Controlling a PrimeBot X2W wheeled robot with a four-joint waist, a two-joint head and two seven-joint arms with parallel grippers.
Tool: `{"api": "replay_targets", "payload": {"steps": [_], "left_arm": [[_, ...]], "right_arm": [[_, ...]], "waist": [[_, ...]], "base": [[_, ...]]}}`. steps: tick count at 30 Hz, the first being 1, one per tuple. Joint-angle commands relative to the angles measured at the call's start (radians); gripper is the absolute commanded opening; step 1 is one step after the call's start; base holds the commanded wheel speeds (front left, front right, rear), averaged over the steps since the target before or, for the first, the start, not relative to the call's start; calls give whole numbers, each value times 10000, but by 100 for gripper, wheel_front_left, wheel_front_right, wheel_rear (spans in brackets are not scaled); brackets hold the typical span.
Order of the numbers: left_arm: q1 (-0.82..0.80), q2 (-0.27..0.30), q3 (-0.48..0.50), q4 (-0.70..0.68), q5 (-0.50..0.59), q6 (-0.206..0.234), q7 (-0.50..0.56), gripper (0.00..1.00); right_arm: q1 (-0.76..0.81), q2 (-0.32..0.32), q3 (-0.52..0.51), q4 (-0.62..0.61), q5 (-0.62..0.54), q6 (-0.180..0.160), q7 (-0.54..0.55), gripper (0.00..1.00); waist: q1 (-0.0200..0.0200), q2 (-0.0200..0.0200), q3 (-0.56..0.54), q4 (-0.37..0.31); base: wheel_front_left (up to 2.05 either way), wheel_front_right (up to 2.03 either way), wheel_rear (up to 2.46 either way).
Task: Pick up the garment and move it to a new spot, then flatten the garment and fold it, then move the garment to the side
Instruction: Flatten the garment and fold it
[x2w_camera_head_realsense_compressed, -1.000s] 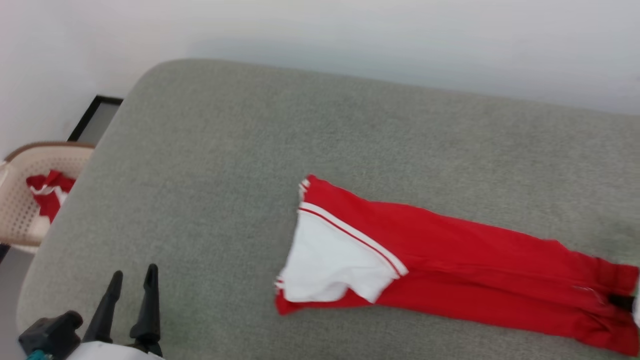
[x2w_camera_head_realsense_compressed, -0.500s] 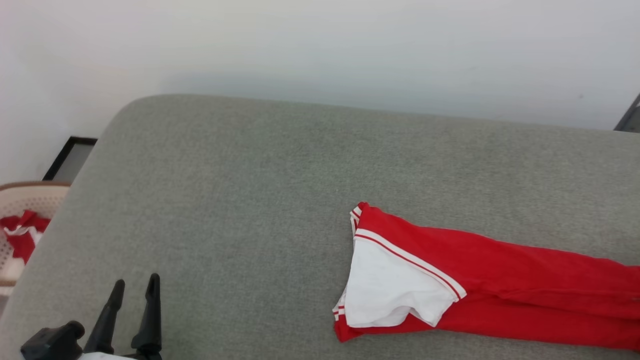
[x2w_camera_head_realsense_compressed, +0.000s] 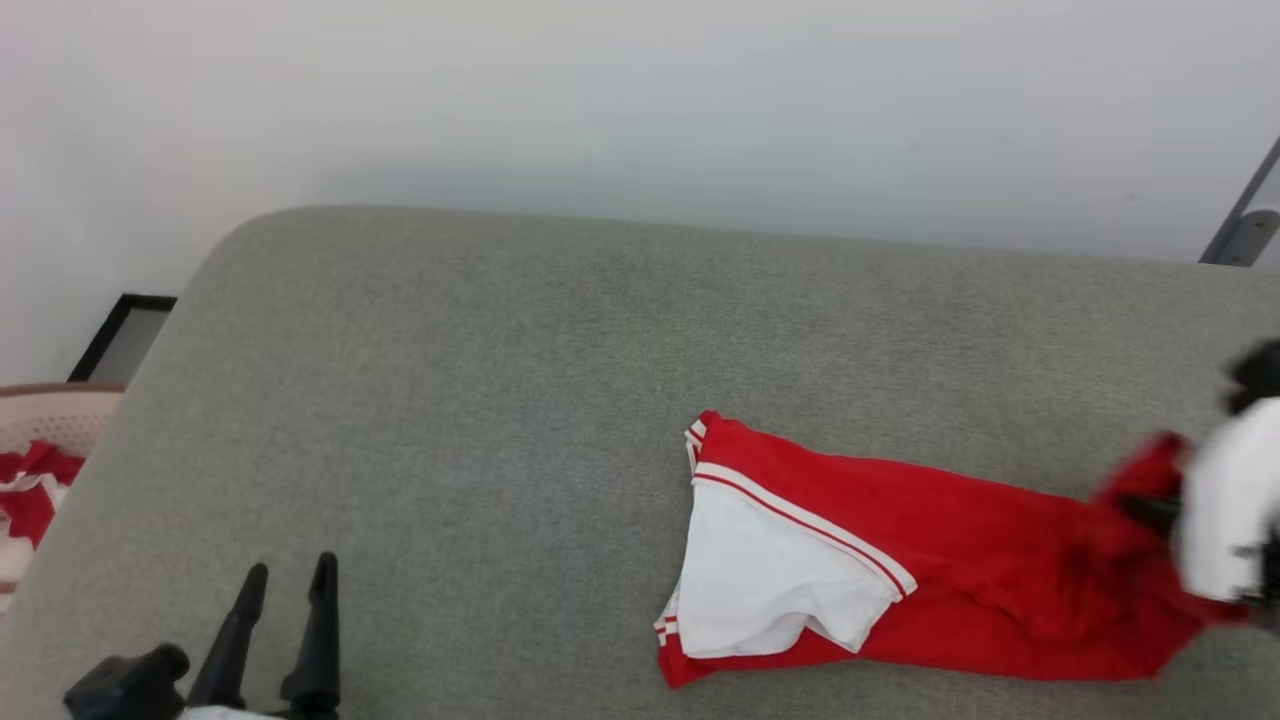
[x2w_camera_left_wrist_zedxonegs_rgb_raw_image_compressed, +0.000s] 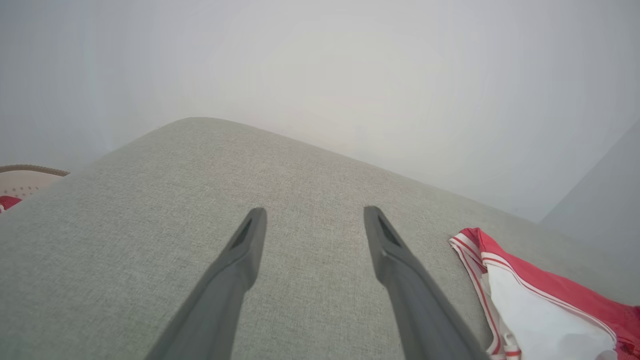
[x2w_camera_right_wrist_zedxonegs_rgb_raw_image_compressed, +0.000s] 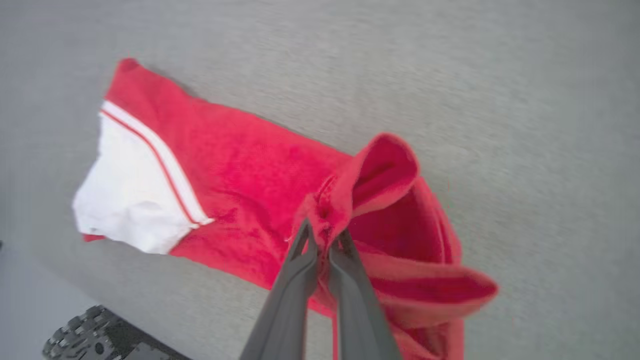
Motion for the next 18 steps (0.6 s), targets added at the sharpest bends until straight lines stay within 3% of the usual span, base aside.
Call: {"api": "replay_targets", "payload": {"steps": [1, 9, 18], "left_arm": [[-125, -26, -22, 4, 91, -36, 7, 100], [-700, -252, -400, 323, 225, -205, 8, 100], [-1256, -487, -744, 682, 386, -384, 9, 100]], "right_arm": [[-129, 164, 135, -133, 55, -17, 45, 0], [-1092, 1557, 1849, -345, -78, -17, -177, 0], [-2288, 2802, 3524, 1726, -545, -17, -1155, 0]], "waist": [[0, 0, 69, 72], [0, 0, 334, 636], [0, 0, 582, 1340]], "base": [[0, 0, 0], [0, 0, 0], [0, 0, 0]]}}
